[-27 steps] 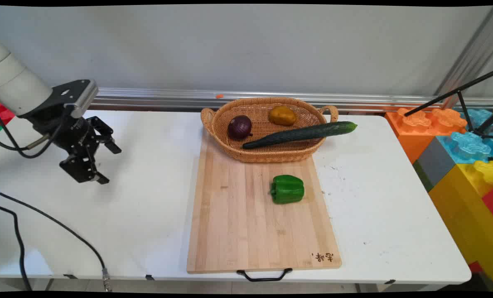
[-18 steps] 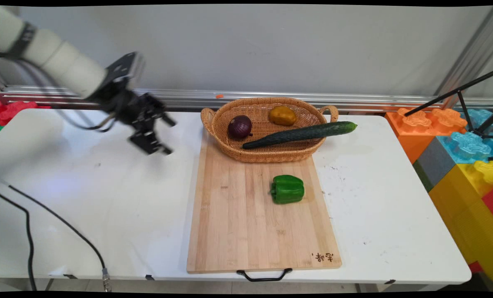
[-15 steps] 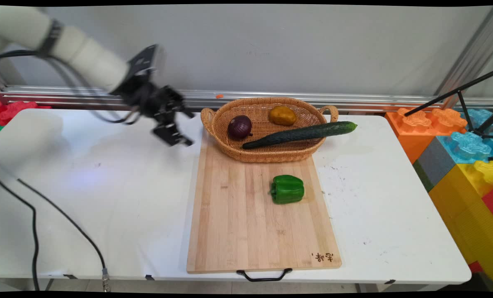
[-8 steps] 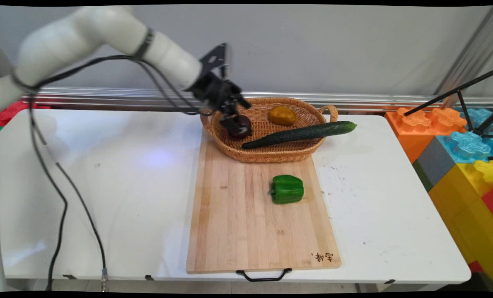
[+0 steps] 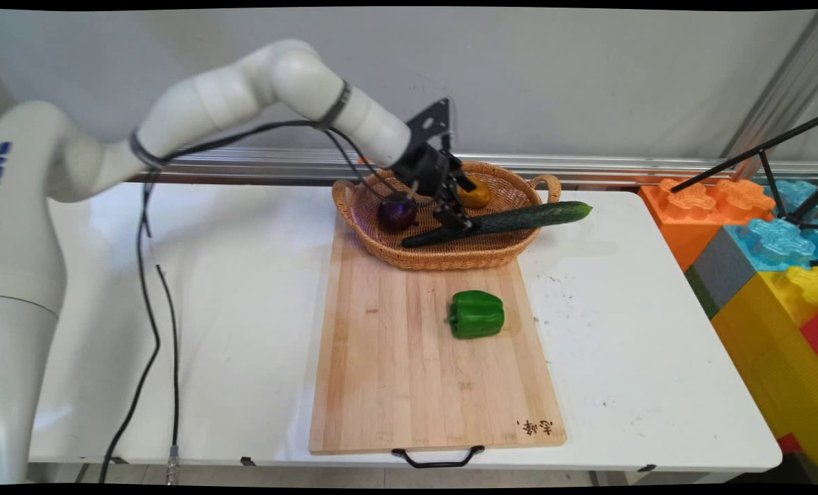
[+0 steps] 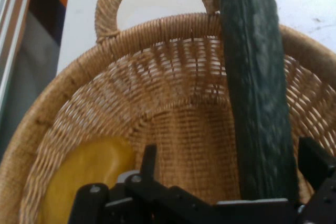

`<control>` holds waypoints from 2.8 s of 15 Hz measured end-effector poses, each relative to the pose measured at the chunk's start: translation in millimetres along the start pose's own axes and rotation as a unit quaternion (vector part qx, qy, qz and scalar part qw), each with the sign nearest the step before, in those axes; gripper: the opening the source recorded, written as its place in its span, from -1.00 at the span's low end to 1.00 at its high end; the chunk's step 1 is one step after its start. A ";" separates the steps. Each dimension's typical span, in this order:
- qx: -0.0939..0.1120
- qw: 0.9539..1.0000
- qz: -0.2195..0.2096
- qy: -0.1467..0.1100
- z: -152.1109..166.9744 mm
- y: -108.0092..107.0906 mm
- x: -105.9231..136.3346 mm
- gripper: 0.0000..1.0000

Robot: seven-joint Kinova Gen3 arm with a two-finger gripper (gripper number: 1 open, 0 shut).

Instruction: Pick up the cucumber from the vegetable basket, then place the picked object on the cutting board

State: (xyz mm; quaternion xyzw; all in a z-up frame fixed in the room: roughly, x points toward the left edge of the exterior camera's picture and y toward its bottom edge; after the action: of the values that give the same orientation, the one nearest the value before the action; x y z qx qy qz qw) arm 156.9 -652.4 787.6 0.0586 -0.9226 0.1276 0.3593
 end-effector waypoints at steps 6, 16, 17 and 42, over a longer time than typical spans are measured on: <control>-0.031 0.999 0.001 0.011 50.4 -9.6 8.5 1.00; -0.044 0.999 -0.003 0.018 60.3 -14.4 17.1 -1.00; -0.042 0.999 -0.008 0.022 54.4 -13.4 19.8 -1.00; -0.010 0.999 0.015 0.026 -105.2 108.7 122.4 -1.00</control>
State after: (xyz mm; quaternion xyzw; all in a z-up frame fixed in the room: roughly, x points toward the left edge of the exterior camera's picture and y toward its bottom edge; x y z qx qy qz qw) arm 113.5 -520.8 924.2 0.0375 -0.9150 0.1256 0.3815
